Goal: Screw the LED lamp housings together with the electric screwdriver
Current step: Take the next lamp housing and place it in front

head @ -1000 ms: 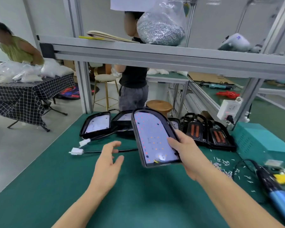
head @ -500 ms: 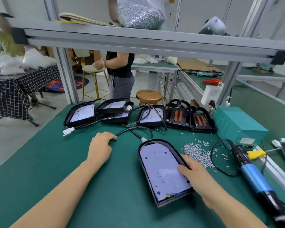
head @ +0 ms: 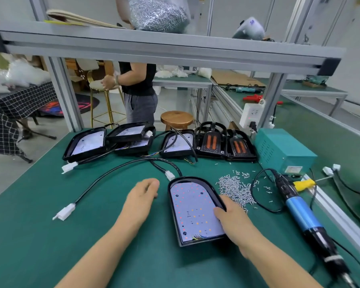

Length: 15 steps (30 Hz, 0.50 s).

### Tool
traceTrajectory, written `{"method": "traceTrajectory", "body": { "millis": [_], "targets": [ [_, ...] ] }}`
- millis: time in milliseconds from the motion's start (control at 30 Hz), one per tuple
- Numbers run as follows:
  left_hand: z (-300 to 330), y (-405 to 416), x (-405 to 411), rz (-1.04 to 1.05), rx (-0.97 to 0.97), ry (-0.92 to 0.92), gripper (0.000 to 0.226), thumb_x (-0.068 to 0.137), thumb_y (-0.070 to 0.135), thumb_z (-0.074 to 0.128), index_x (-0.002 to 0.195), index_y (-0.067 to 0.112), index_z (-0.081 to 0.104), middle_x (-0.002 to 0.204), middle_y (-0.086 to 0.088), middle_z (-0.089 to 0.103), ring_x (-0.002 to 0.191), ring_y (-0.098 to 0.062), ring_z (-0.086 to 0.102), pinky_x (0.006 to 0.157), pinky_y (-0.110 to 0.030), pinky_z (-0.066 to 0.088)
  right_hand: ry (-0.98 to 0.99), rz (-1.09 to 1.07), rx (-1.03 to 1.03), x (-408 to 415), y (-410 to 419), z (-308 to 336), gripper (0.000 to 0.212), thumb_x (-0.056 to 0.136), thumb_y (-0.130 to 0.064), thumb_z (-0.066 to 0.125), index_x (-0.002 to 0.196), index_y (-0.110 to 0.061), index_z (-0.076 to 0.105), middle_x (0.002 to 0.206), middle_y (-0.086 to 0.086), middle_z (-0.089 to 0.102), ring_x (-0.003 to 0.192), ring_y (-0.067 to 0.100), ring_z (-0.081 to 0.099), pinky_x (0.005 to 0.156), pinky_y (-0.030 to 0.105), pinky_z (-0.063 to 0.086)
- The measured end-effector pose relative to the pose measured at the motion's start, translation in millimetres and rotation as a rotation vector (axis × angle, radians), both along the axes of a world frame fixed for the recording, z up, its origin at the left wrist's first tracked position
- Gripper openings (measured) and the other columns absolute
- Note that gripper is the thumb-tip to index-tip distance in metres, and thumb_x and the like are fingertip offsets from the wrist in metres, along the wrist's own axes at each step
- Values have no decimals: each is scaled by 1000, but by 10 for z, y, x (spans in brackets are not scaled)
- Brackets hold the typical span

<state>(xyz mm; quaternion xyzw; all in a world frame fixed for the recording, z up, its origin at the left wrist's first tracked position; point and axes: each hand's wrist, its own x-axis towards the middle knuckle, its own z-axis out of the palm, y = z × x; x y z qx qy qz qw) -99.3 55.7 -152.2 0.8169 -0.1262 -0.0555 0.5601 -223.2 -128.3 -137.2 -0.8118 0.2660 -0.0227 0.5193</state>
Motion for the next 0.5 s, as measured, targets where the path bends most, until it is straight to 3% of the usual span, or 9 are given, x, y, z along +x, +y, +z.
{"method": "traceTrajectory", "body": {
  "millis": [67,167,233,333,400,500],
  "targets": [
    [53,-114,-165,-98,-215,319,20,94,34,53,110,24,58,106,3,66,97,-15,64,81,-27,47,5,2,-6,-24,27,18,31,99,-6,38,118,-24,55,116,-4,63,108,20,58,88,28,45],
    [119,-256,-229,-136,-314,492,35,88,21,64,117,20,45,113,6,63,96,-12,64,70,-26,48,49,31,-5,-23,30,68,23,100,-10,38,109,-25,53,111,-3,62,103,19,59,85,28,45],
    [126,-316,-215,-62,-302,483,34,85,5,63,114,13,46,109,3,64,86,-12,65,61,-24,48,124,82,-73,9,-6,170,17,103,-26,37,98,-24,54,99,-5,60,88,13,58,72,26,42],
    [81,-334,-255,-24,-274,384,38,79,-11,57,112,8,60,100,-2,71,84,-17,67,66,-26,51,153,90,-251,202,-165,333,47,102,-47,29,118,-15,60,117,3,62,107,22,57,81,27,35],
    [26,-331,-312,4,-251,282,41,78,-12,55,107,16,65,96,4,73,85,-14,68,71,-27,50,58,-5,-319,440,-334,419,46,102,-44,33,120,-10,58,118,8,62,104,26,55,80,30,35],
    [-31,-337,-358,37,-251,197,43,79,-8,55,102,26,66,87,14,73,78,-6,68,69,-23,49,-11,-148,-393,901,-640,438,31,102,-31,41,88,-5,52,85,10,56,86,30,51,70,35,35]
  ]
}}
